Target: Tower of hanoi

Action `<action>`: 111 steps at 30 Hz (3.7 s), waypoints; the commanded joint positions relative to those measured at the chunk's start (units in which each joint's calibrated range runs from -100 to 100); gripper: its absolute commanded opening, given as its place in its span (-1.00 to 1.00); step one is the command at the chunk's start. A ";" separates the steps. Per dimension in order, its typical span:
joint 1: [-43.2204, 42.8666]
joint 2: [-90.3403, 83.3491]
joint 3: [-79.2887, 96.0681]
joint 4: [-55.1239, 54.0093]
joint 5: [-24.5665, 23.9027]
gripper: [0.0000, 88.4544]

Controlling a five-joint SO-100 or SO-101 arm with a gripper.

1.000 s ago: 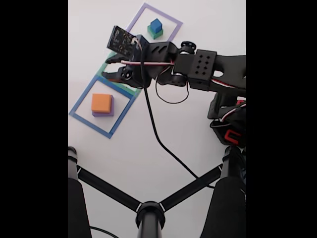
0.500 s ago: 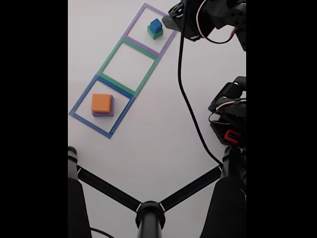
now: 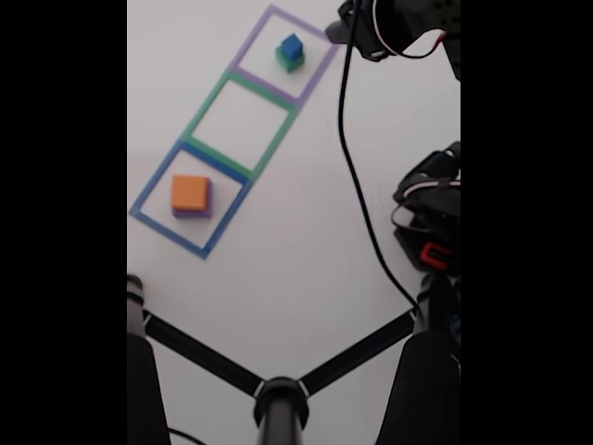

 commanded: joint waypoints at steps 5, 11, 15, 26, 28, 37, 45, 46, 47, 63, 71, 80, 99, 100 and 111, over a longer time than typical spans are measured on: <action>2.04 -5.88 29.64 -33.40 0.00 -0.47; 2.88 -2.84 50.18 -63.59 0.00 -0.45; 3.79 3.57 59.36 -82.77 0.00 -0.41; 4.17 25.61 65.35 -115.87 0.00 -0.38; 4.40 30.17 65.17 -121.06 0.00 -0.38; 4.71 43.80 63.36 -134.65 0.00 -0.39; 4.32 47.64 61.45 -137.24 0.00 -0.41; 4.17 48.04 61.17 -137.57 0.00 -0.41; 4.17 48.44 60.90 -137.81 0.00 -0.41; 2.88 50.69 59.54 -138.38 0.00 -0.60; 2.27 50.93 59.54 -138.38 0.00 -0.80; 1.88 51.49 59.54 -138.38 0.00 -0.92; -2.39 7.90 57.36 -83.34 0.00 -0.94; -2.39 4.69 54.81 -75.57 0.00 -0.94; -6.96 -0.75 3.47 -4.75 0.00 -0.95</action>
